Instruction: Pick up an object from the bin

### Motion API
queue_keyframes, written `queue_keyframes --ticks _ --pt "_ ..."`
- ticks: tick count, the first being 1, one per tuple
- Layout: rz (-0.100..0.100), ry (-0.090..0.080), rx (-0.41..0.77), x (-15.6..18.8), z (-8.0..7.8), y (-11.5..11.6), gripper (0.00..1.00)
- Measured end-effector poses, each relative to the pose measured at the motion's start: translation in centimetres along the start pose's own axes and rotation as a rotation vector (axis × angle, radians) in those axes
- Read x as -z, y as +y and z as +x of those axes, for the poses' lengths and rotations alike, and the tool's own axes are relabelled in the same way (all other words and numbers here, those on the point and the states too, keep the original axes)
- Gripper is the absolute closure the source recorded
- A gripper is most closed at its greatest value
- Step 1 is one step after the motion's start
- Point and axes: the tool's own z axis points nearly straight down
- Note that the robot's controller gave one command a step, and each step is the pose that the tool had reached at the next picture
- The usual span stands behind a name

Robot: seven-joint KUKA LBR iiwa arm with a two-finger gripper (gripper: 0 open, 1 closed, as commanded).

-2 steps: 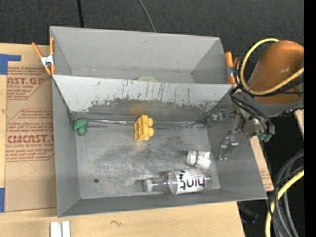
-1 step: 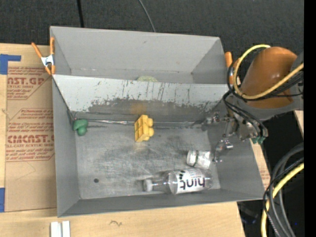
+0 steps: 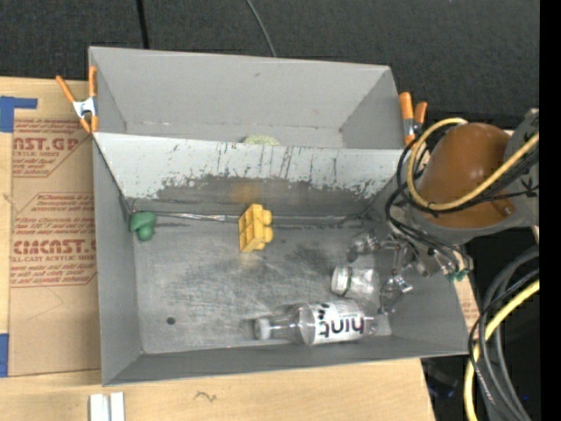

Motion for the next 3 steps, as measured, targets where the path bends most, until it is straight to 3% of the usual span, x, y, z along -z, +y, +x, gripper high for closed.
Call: queue_keyframes --ticks 1,2,3 --pt "0.0 -0.001 0.159 -5.2 -6.3 1.0 1.0" --pt "0.0 -0.001 0.159 -5.2 -6.3 1.0 1.0" --pt "-0.005 0.007 0.141 -0.3 -5.9 0.8 1.0"
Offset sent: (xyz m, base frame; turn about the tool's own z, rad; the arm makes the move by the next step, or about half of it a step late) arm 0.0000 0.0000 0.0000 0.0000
